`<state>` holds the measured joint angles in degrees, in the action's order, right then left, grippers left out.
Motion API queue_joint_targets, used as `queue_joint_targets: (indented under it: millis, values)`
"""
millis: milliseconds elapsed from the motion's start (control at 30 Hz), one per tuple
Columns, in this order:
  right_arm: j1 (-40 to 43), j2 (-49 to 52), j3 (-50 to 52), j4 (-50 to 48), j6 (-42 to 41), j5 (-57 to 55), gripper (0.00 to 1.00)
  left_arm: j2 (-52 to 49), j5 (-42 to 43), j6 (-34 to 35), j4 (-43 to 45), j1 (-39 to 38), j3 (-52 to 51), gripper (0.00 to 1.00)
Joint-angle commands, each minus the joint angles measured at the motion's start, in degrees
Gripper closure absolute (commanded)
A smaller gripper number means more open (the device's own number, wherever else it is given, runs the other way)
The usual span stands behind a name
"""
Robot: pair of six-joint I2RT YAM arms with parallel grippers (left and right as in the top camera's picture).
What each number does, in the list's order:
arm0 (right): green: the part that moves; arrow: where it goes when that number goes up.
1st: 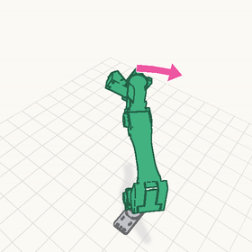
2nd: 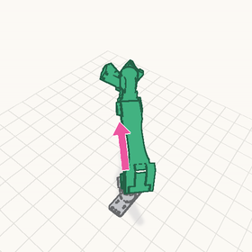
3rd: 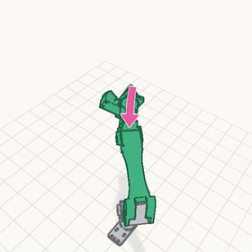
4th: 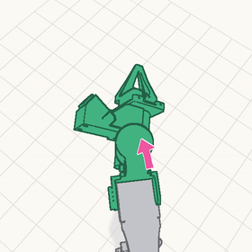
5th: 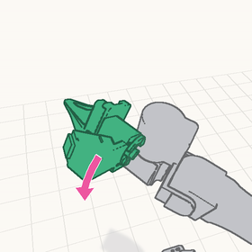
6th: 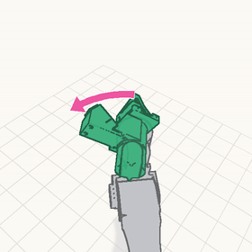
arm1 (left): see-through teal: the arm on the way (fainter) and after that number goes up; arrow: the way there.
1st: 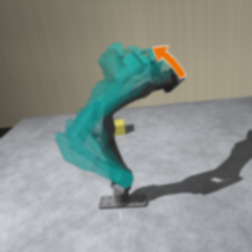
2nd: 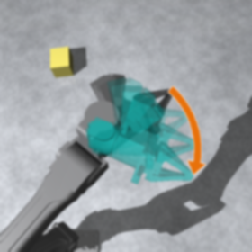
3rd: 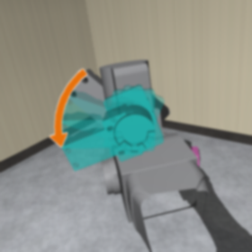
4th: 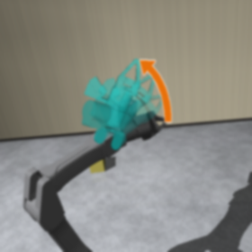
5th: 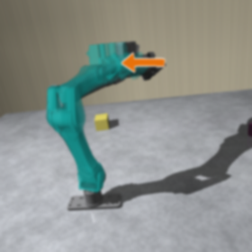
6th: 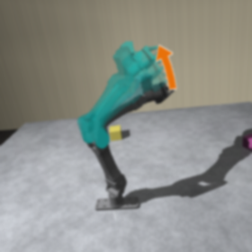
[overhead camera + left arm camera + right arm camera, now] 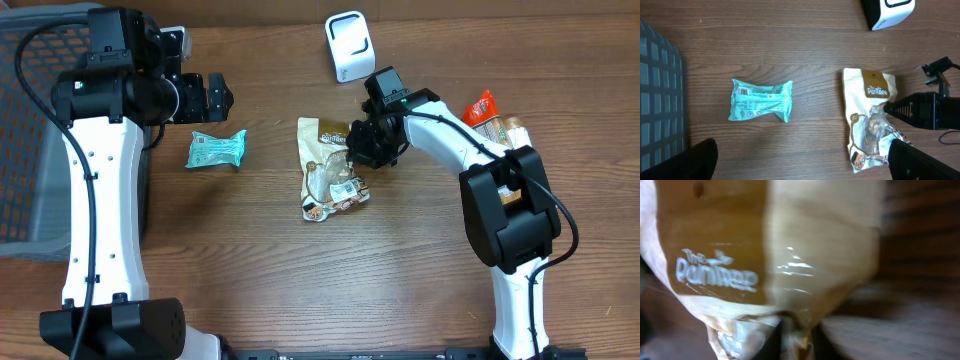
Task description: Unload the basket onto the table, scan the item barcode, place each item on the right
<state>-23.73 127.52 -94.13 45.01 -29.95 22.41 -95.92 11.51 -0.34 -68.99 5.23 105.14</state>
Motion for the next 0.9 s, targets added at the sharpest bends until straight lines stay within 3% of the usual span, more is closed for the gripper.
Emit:
queue_joint_targets:
  millis: [0,33,267,667,867]
  values:
    - [0.4,-0.2,-0.1,-0.4,3.5,-4.4,0.44,0.0,-0.1,0.3,0.2,-0.5,0.9,0.00]
    - [0.6,-0.2,-0.1,-0.6,3.7,-4.4,0.37,0.0,-0.1,0.3,0.2,-0.5,0.9,0.00]
    - [1.8,0.3,0.0,-4.5,8.7,1.1,0.28,0.0,-0.1,0.3,0.2,-0.5,0.9,0.00]
    - [6.3,8.0,0.2,-9.8,15.2,22.4,0.26,0.0,-0.1,0.3,0.2,-0.5,0.9,0.00]
    - [4.4,11.2,0.2,-13.4,15.0,25.3,0.25,0.0,-0.1,0.3,0.2,-0.5,0.9,0.00]
